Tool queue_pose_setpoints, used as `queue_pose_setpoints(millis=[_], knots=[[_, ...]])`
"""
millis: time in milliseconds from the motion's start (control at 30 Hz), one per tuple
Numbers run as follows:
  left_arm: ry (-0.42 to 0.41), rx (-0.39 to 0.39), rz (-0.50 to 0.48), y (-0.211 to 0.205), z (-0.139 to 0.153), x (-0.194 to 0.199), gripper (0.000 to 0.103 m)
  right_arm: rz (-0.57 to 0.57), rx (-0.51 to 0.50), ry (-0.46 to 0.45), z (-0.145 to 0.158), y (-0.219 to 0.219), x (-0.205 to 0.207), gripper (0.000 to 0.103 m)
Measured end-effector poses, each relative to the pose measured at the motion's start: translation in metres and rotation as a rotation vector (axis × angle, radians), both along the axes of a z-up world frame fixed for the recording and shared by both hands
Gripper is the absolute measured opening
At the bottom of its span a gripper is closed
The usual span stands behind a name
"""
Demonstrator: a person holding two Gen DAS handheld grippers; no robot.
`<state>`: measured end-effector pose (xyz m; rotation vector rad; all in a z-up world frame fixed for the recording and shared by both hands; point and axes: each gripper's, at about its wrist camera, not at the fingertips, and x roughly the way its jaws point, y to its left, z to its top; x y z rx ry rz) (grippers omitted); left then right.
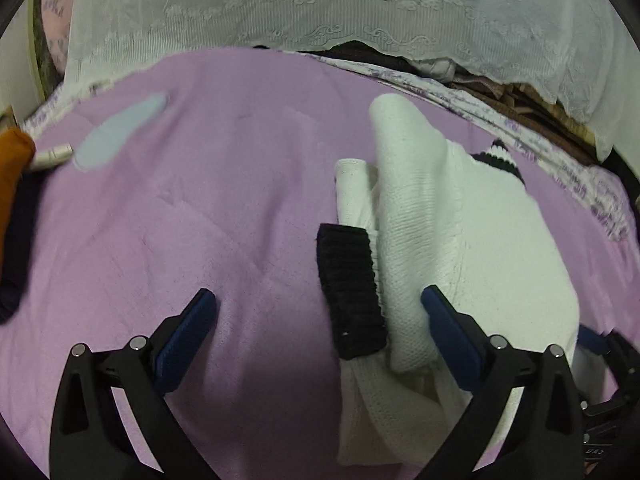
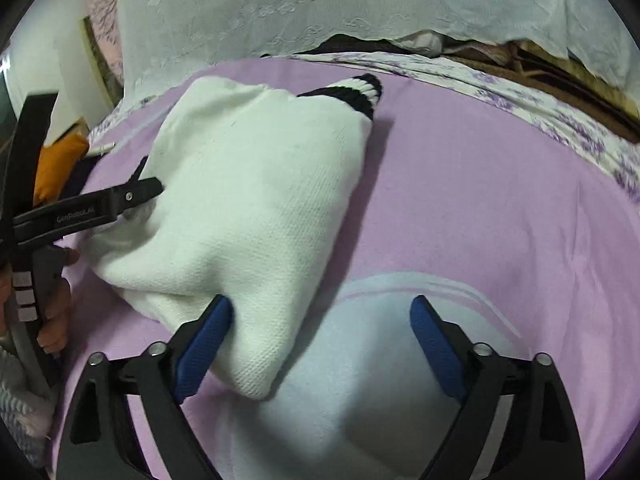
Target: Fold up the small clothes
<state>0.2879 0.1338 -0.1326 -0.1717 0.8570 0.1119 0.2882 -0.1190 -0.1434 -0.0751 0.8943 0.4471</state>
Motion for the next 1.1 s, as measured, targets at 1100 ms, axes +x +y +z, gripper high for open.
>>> queue_pose_setpoints(millis=[1100], knots=[[-0.112,-0.045,0.022,0.009,0.042,0.005,0.098,-0.040,0.193,-0.076,0.039,0.007,0.057,0.072]])
